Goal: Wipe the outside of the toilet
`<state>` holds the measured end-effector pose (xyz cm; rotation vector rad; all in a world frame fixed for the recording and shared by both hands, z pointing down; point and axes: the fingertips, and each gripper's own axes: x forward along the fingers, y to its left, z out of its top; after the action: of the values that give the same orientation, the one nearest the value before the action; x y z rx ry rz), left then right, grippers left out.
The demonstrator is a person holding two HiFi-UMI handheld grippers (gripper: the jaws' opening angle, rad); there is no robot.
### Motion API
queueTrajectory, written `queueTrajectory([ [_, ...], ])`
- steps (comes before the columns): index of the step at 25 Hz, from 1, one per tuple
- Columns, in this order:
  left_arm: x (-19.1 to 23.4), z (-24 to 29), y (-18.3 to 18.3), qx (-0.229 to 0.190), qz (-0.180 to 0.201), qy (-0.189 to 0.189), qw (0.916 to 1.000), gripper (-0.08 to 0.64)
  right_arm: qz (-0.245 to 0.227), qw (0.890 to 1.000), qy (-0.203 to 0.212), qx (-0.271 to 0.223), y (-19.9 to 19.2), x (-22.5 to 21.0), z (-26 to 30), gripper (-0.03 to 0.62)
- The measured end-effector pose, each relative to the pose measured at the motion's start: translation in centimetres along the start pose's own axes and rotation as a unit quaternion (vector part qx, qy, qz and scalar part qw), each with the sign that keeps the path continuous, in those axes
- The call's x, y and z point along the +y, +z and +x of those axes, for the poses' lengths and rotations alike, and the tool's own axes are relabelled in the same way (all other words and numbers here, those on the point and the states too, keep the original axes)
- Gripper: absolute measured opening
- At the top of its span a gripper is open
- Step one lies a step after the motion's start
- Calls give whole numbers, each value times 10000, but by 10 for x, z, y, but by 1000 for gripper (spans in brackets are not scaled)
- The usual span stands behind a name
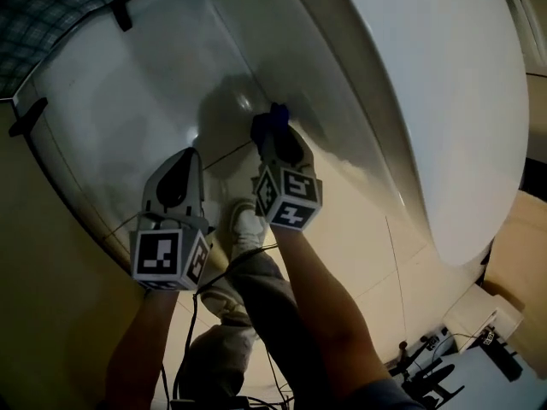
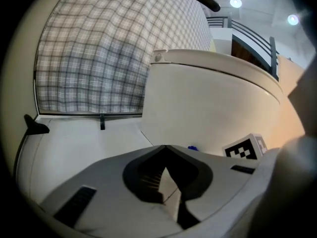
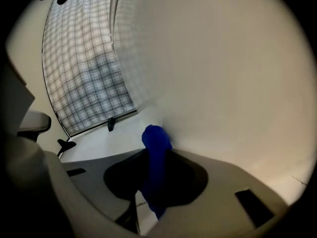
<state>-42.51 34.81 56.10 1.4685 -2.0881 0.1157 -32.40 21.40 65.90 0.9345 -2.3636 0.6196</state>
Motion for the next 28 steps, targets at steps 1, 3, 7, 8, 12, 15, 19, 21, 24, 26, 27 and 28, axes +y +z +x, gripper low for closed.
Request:
queueTrajectory([
  [1,-10,-7,-3,31,51,-60,10000,11,6,10000,-82,1,-4,-11,-17,96],
  [3,-29,-19,-6,80,161,-166,9997,11,-4,9998,-205,-8,-11,-28,-44,95],
  [7,-60,-42,4,79,419,-366,9984,11,136,9993,-290,-178,-5,-33,-81,95],
  [8,-67,-50,10,80,483,-398,9980,11,163,9993,-246,-240,2,-29,-92,97],
  [12,-98,-96,48,91,678,-375,9970,11,208,9988,28,-432,41,-3,-162,97],
  [15,-125,-142,101,-101,877,-371,9954,11,260,9968,243,-712,92,20,-235,97],
  [19,-167,-201,179,-242,1044,-429,9933,11,261,9917,575,-1122,180,47,-340,97],
  [21,-197,-226,219,-264,1131,-501,9920,11,96,9879,813,-1314,227,55,-393,97],
  [24,-248,-265,282,-507,1177,-639,9897,11,-67,9801,1153,-1612,292,54,-473,97],
  [26,-278,-288,316,-784,1131,-703,9880,11,-161,9753,1343,-1747,330,48,-522,97],
  [27,-293,-298,332,-895,1135,-733,9868,11,-236,9732,1413,-1800,347,43,-544,97],
  [28,-309,-307,348,-983,1175,-753,9853,11,-320,9708,1488,-1857,364,38,-564,97],
])
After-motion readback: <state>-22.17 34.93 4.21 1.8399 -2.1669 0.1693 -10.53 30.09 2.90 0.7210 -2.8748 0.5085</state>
